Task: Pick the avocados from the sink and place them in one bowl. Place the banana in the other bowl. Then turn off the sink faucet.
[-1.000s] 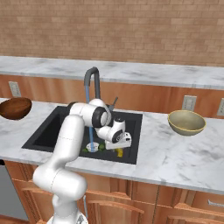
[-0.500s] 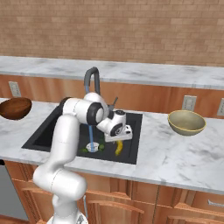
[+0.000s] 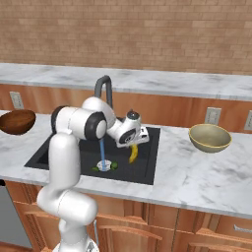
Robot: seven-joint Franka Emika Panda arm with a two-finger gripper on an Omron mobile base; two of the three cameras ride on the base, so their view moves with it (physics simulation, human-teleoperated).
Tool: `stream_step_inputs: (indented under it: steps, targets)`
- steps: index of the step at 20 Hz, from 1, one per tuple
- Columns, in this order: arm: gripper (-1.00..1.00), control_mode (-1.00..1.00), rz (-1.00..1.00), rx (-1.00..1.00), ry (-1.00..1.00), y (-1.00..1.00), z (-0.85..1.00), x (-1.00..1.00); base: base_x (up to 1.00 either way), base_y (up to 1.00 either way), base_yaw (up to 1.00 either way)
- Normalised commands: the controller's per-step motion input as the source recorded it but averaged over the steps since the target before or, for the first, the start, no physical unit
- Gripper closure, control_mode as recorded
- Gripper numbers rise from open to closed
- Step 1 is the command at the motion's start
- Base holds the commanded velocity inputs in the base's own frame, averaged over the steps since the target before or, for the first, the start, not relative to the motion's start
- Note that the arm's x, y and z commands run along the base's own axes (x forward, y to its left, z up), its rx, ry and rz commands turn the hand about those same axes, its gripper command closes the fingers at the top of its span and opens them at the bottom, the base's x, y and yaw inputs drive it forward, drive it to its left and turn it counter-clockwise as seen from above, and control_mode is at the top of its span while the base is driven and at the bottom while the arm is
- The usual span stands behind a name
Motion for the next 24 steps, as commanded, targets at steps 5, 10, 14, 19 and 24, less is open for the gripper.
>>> stream_step_inputs:
  steps: [5, 10, 14, 19, 24]
  targets:
    - [1.00, -1.00, 0.19, -0.04, -0.36, -0.21, 0.58, -0.33, 0.00, 0.00, 0.00]
    - [1.00, -1.00, 0.22, -0.08, -0.36, -0.36, 0.50, -0.37, 0.00, 0.00, 0.00]
    - [1.00, -1.00, 0.24, -0.11, -0.36, -0.39, 0.53, -0.30, 0.00, 0.00, 0.00]
    - [1.00, -1.00, 0.22, -0.14, -0.35, -0.39, 0.66, -0.24, 0.00, 0.00, 0.00]
    - [1.00, -1.00, 0.16, -0.19, -0.25, -0.38, 0.65, -0.17, 0.00, 0.00, 0.00]
